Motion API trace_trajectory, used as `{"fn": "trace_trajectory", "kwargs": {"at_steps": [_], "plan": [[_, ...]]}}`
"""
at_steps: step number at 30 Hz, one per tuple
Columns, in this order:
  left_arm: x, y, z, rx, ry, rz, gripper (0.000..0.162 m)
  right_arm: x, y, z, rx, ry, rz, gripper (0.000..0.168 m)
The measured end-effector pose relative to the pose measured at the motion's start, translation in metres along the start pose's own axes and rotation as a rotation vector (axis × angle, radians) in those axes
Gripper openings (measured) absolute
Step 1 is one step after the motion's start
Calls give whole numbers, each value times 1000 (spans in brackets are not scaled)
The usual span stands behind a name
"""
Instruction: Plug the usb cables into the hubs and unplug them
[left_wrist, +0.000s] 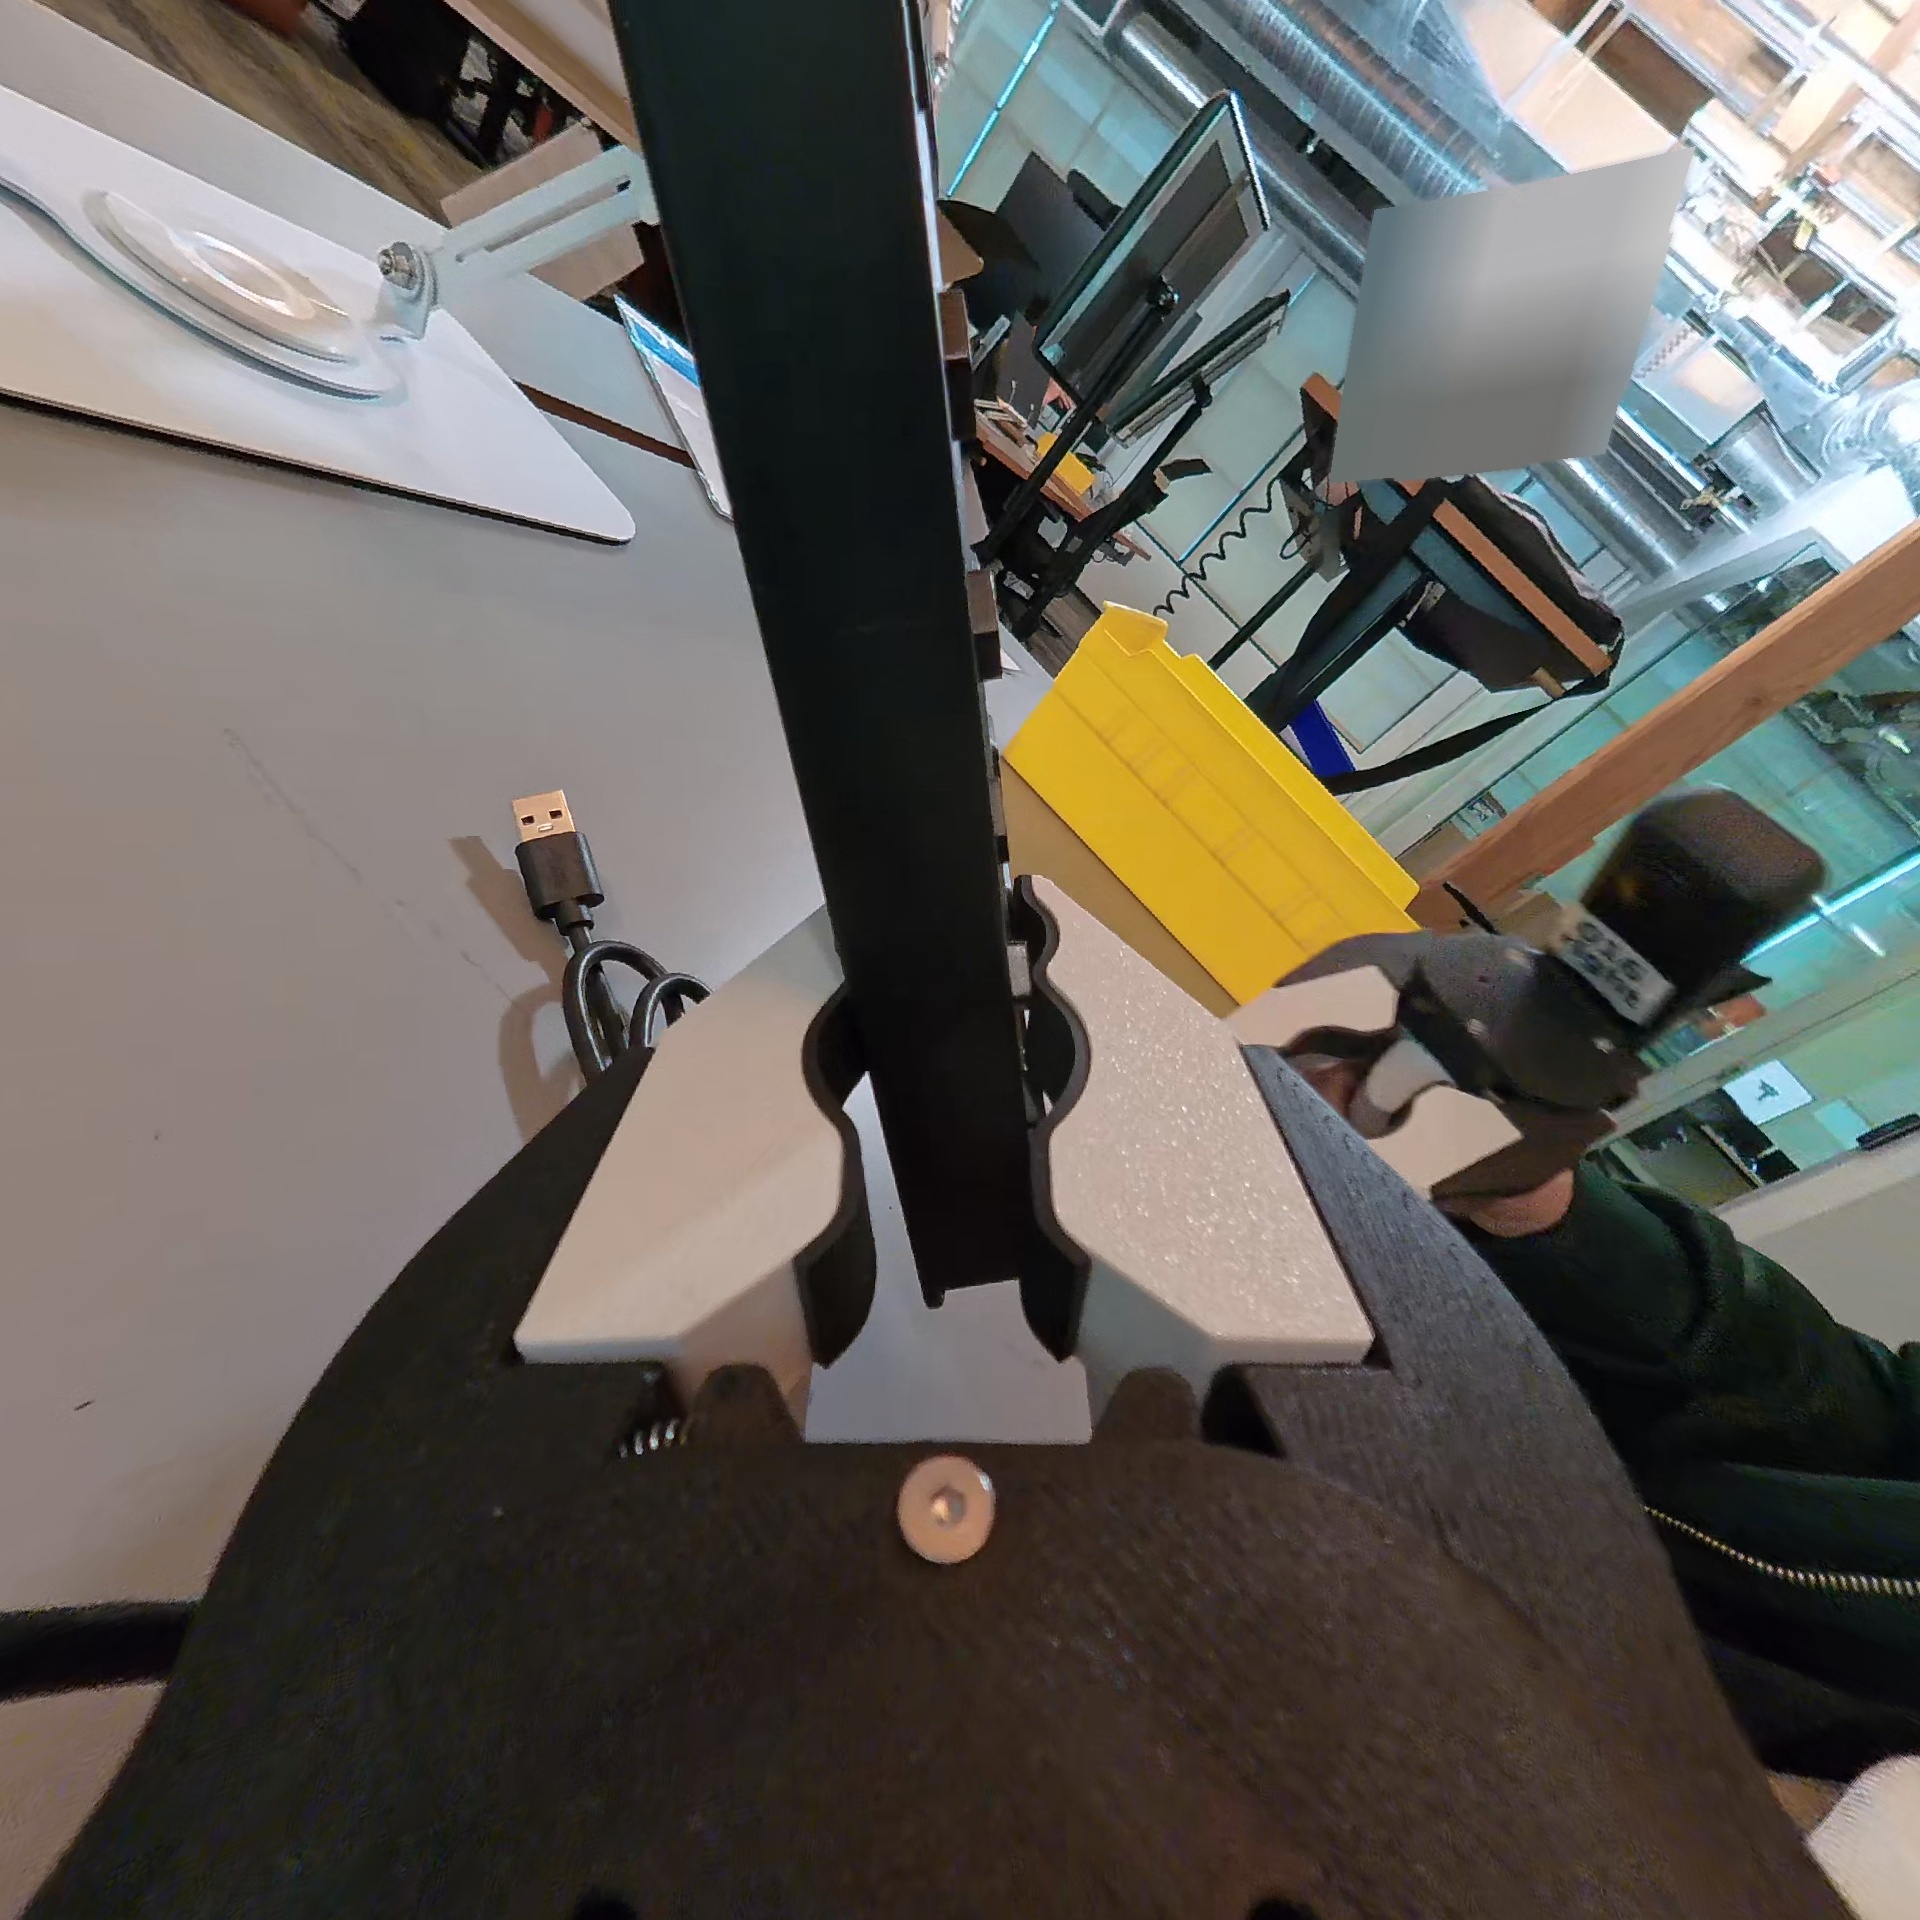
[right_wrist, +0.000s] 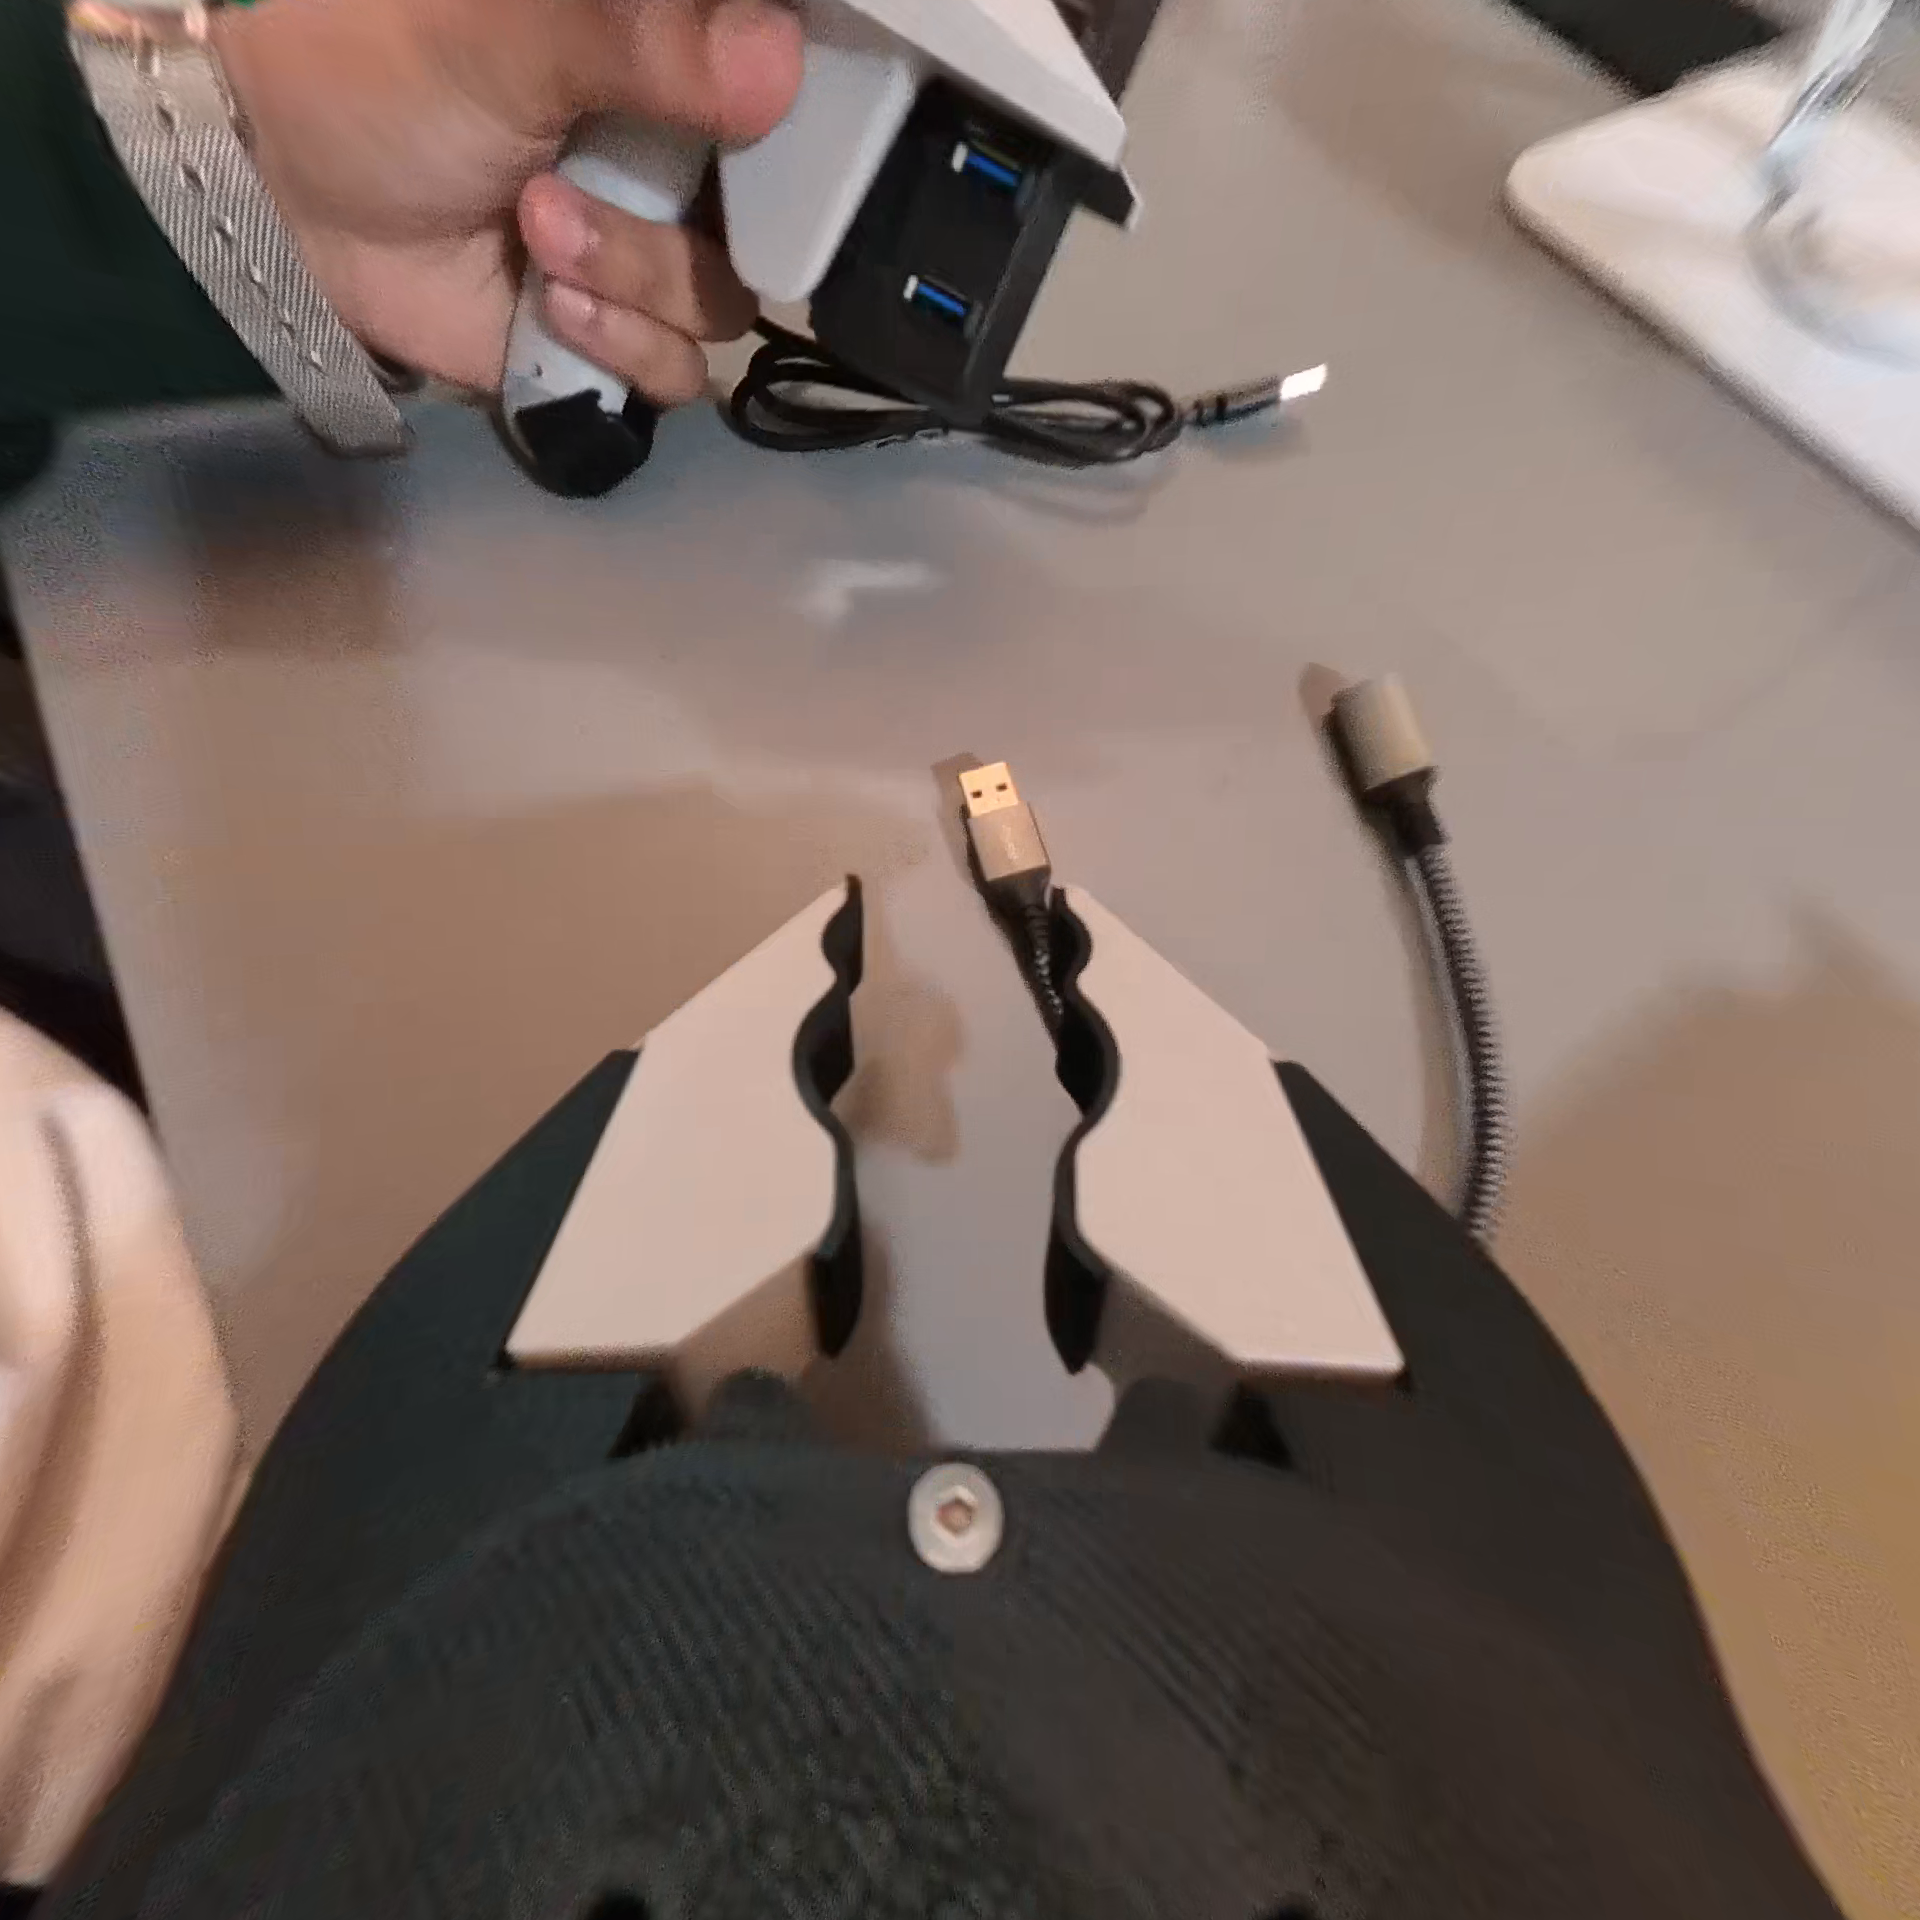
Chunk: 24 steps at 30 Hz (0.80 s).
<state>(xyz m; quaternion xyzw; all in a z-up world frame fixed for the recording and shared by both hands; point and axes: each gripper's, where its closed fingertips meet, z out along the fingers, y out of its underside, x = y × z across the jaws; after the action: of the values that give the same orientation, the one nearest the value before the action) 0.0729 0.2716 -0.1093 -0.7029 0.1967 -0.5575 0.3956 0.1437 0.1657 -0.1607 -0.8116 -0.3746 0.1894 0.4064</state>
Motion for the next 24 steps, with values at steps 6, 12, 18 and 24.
{"fn": "trace_trajectory", "kwargs": {"at_steps": [6,12,18,24], "plan": [[2,2,0,-6,0,12,22,18,13,21,-67,-29,128,34],[6,4,2,-19,-9,53,22,2,1,13,19,-100,76,8],[21,8,6,-34,18,156,22,-22,-46,-27,329,-209,-11,8],[53,16,10,-50,127,325,22,-40,-70,-62,510,-209,-135,7]]}}
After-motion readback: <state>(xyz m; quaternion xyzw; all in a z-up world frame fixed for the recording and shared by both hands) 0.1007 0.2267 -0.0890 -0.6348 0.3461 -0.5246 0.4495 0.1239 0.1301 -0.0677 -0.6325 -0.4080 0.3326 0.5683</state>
